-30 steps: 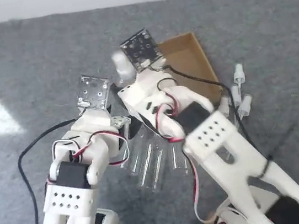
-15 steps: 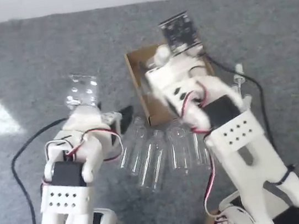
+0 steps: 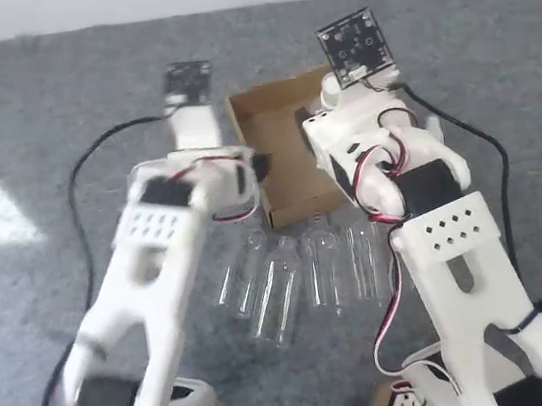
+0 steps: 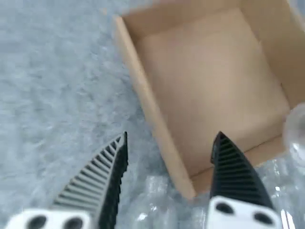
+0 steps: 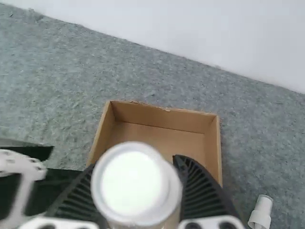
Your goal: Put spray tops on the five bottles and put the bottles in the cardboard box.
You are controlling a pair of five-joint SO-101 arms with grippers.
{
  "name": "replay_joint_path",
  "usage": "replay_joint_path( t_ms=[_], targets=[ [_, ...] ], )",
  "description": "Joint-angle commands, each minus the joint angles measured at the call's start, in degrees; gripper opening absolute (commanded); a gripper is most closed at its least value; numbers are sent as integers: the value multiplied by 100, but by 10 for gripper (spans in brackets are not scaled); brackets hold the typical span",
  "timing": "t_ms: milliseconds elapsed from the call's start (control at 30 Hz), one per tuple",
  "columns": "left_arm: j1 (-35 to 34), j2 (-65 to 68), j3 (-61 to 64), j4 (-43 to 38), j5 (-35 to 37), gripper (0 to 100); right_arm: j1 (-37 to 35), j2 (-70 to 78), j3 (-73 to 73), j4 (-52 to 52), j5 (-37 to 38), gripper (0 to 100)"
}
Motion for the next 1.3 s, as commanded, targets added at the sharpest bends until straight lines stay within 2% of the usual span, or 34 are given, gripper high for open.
replay_joint_path(
  t_ms=[0, 100, 233, 367, 600, 1033, 1267],
  targets=[
    [158, 1371, -1165, -114, 123, 261, 127, -31, -378, 57, 88, 6],
    [158, 2057, -1455, -70, 123, 261, 127, -31, -369, 57, 88, 6],
    [114, 2418, -1771, 396, 62, 242, 127, -31, -369, 57, 88, 6],
    [132, 2426, -1815, 563, -396, 190, 127, -31, -369, 57, 88, 6],
    [105, 2470, -1798, 607, -1037, 162, 127, -31, -369, 215, 88, 6],
    [-237, 2418, -1930, 1046, -2031, 164, 127, -22, -369, 215, 88, 6],
    [-255, 2409, -2440, 1547, -2057, 221, 127, -22, -369, 215, 88, 6]
  ],
)
